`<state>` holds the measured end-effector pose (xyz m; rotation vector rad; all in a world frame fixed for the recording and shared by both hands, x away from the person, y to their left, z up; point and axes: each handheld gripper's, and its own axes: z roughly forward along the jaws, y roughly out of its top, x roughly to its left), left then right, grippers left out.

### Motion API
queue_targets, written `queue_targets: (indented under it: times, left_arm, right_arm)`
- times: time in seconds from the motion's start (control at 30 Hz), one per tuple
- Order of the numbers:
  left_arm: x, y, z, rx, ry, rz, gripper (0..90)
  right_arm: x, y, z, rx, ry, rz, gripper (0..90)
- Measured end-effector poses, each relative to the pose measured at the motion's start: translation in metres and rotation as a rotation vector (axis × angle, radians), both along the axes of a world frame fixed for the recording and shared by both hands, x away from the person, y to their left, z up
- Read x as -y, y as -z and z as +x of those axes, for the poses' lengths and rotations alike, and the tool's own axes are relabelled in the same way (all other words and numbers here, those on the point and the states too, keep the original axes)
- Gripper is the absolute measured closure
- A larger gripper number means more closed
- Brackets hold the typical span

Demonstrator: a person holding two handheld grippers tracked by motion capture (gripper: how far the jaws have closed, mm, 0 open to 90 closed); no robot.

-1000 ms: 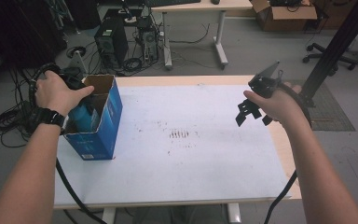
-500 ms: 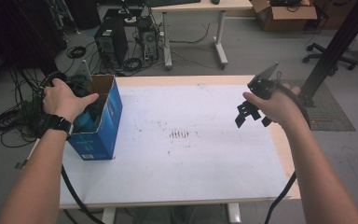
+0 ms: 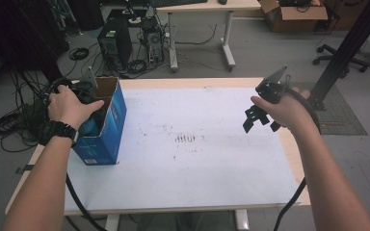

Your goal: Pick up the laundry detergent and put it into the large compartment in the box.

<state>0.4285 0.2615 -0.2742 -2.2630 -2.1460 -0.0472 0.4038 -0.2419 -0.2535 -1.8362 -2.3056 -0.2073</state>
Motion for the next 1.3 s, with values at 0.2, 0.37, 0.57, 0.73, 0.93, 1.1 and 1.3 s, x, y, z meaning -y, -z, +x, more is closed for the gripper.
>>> queue_targets:
  times: [0.2,0.37,0.57,0.73,0.93,1.1,1.3]
  left_arm:
    - [0.000,0.005,0.000,-0.001,0.002,0.006,37.4]
    - [0.000,0.006,0.000,0.005,-0.001,0.001,37.4]
    - [0.000,0.007,0.001,0.007,0.000,0.002,37.3]
    - [0.000,0.007,0.001,0.009,0.002,0.003,37.1]
    - [0.001,0.007,0.001,0.007,0.007,0.009,37.0]
    - [0.002,0.003,0.000,0.012,0.001,0.010,36.2]
    - [0.002,-0.009,-0.002,0.025,-0.002,0.013,34.4]
  right_arm:
    - [0.000,0.001,-0.001,0.000,0.001,0.004,3.8]
    - [0.001,0.001,-0.001,-0.001,0.002,0.004,3.8]
    - [0.002,0.002,-0.002,-0.002,0.002,0.004,3.8]
    - [0.003,0.002,-0.002,-0.004,0.003,0.005,3.8]
    - [0.006,0.001,-0.004,-0.003,0.006,0.004,3.8]
    - [0.007,0.000,-0.005,-0.001,0.007,0.005,3.8]
    - [0.008,0.000,-0.006,-0.001,0.006,0.008,3.8]
